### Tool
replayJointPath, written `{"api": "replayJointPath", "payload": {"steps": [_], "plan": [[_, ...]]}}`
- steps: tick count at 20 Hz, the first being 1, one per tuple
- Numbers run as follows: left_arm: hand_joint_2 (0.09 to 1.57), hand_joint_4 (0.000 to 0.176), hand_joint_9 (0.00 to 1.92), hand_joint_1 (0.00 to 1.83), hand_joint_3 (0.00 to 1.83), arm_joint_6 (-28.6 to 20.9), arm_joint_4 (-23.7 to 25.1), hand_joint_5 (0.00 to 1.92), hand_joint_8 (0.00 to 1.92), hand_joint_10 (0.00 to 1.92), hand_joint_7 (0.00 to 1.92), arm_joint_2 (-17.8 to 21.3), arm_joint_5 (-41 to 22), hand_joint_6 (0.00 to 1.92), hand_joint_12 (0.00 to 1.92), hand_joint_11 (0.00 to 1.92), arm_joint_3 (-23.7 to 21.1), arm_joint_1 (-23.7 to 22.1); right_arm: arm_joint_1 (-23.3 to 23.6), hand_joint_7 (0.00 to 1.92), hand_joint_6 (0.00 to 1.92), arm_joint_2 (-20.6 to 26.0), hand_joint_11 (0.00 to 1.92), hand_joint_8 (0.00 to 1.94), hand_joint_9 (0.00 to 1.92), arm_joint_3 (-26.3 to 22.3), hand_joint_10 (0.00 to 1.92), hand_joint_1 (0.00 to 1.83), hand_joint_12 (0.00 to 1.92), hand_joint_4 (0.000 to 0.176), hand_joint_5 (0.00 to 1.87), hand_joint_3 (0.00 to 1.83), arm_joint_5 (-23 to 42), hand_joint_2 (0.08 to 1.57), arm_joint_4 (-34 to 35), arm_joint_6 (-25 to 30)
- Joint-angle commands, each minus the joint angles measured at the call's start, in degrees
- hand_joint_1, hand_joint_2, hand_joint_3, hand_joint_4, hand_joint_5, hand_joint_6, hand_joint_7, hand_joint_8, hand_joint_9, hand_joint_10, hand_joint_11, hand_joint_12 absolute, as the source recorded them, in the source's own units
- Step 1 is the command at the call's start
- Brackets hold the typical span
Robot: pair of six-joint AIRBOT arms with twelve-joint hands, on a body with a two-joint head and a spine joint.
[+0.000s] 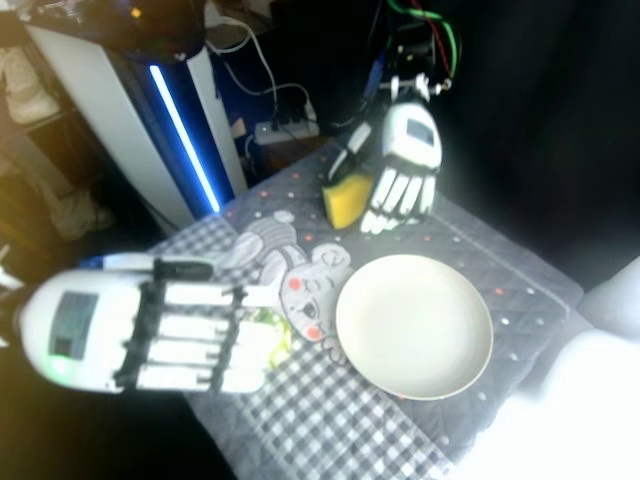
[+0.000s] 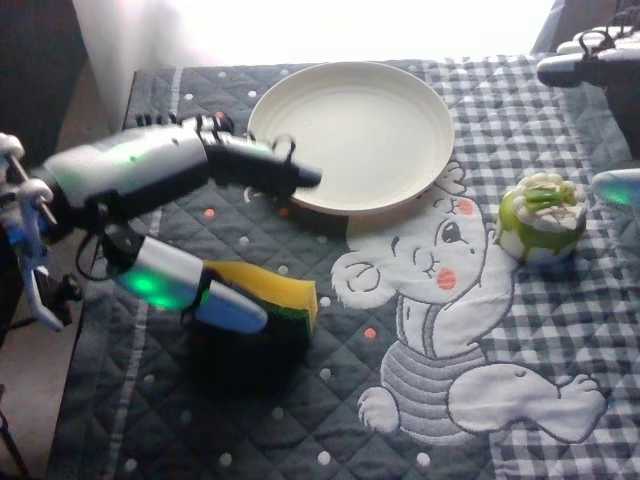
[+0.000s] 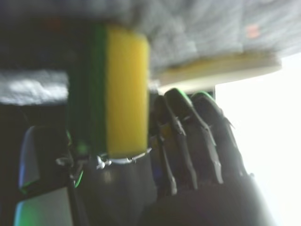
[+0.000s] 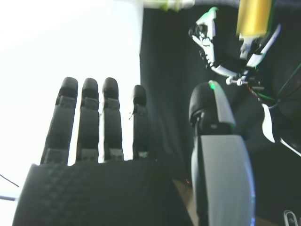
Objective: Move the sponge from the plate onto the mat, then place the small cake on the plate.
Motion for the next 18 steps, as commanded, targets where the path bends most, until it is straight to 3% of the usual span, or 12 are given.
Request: {"api": "replayJointPath", "payload": {"steps": [1,2,3,4,6,8,9,10,13,15,17,18], "plan": [[0.71,0.012,0.3,0.95,0.0,-0.2,-1.8,0.44,0.0,0.62,0.55,0.1,-8.0,0.0,1.4,0.04,-0.1,0.1,0.8,0.38,0.0,-0.6,0.35,0.0,0.34,0.5,0.0,0.7,0.02,0.102,0.38,0.0,6.2,1.06,1.8,0.1],[0.72,0.015,0.34,0.95,0.0,-0.2,-2.6,0.43,0.0,0.48,0.54,0.1,-8.7,0.0,1.33,0.05,-0.1,0.5,0.8,0.36,0.0,-1.2,0.35,0.0,0.33,0.8,0.0,0.68,0.02,0.099,0.36,0.0,6.2,1.06,1.8,0.1],[0.72,0.015,0.34,0.95,0.0,-0.2,-3.1,0.43,0.0,0.48,0.54,0.1,-9.1,0.0,1.33,0.05,-0.1,0.8,0.8,0.36,0.0,-1.6,0.35,0.0,0.33,1.0,0.0,0.68,0.02,0.099,0.36,0.0,5.8,1.06,1.7,0.1],[0.74,0.031,0.28,0.91,0.0,-0.2,-3.6,0.47,0.0,0.53,0.53,0.1,-9.8,0.0,1.45,0.0,-0.1,1.2,1.2,0.32,0.0,-2.1,0.27,0.0,0.27,1.2,0.0,0.65,0.0,0.115,0.32,0.0,4.8,1.05,0.9,0.1],[0.74,0.023,0.25,0.93,0.0,-0.2,-4.9,0.45,0.01,0.52,0.5,0.1,-11.6,0.0,1.34,0.0,-0.4,2.2,1.9,0.29,0.0,-2.7,0.22,0.0,0.23,1.7,0.0,0.65,0.0,0.117,0.33,0.0,3.0,1.04,-0.6,0.1],[0.74,0.0,0.34,0.93,0.0,-0.2,-6.6,0.45,0.0,0.34,0.5,0.1,-13.6,0.0,1.2,0.02,-0.5,3.2,2.2,0.26,0.01,-3.3,0.2,0.0,0.19,2.2,0.0,0.68,0.0,0.095,0.34,0.0,1.1,1.02,-1.4,0.1],[0.74,0.0,0.39,0.93,0.0,-0.1,-7.5,0.43,0.0,0.27,0.5,0.1,-14.5,0.0,1.16,0.05,-0.6,3.6,2.3,0.26,0.01,-3.6,0.21,0.0,0.19,2.5,0.0,0.7,0.01,0.084,0.34,0.0,-0.4,1.01,-2.1,0.2],[0.76,0.0,0.42,0.88,0.0,-0.1,-8.2,0.42,0.0,0.2,0.51,0.1,-15.2,0.0,1.12,0.06,-0.6,4.1,2.7,0.25,0.0,-4.0,0.23,0.0,0.2,2.9,0.01,0.69,0.02,0.091,0.34,0.0,-2.3,1.0,-3.1,0.3],[0.77,0.006,0.42,0.81,0.0,0.5,-10.0,0.37,0.0,0.04,0.45,0.1,-16.9,0.0,1.08,0.01,-1.1,5.3,4.4,0.22,0.0,-6.0,0.19,0.0,0.14,5.1,0.0,0.68,0.01,0.151,0.29,0.0,-6.7,0.97,-7.1,2.6],[0.78,0.025,0.44,0.79,0.0,0.7,-11.1,0.33,0.0,0.02,0.43,0.1,-18.0,0.0,1.02,0.06,-1.3,6.0,5.4,0.24,0.01,-7.1,0.28,0.01,0.2,6.4,0.02,0.74,0.05,0.145,0.31,0.0,-9.6,0.94,-9.9,4.1],[0.8,0.021,0.43,0.78,0.0,0.7,-11.3,0.35,0.0,0.01,0.42,0.1,-18.3,0.0,0.99,0.07,-1.4,6.1,5.6,0.22,0.01,-7.7,0.27,0.0,0.2,7.1,0.02,0.83,0.05,0.134,0.32,0.0,-11.4,0.95,-10.6,4.1],[0.8,0.031,0.4,0.77,0.0,0.8,-11.4,0.34,0.0,0.0,0.4,0.0,-18.3,0.0,0.93,0.06,-1.4,6.1,5.6,0.24,0.01,-7.9,0.3,0.01,0.23,7.4,0.02,0.92,0.06,0.131,0.34,0.0,-11.9,0.95,-10.6,4.1]]}}
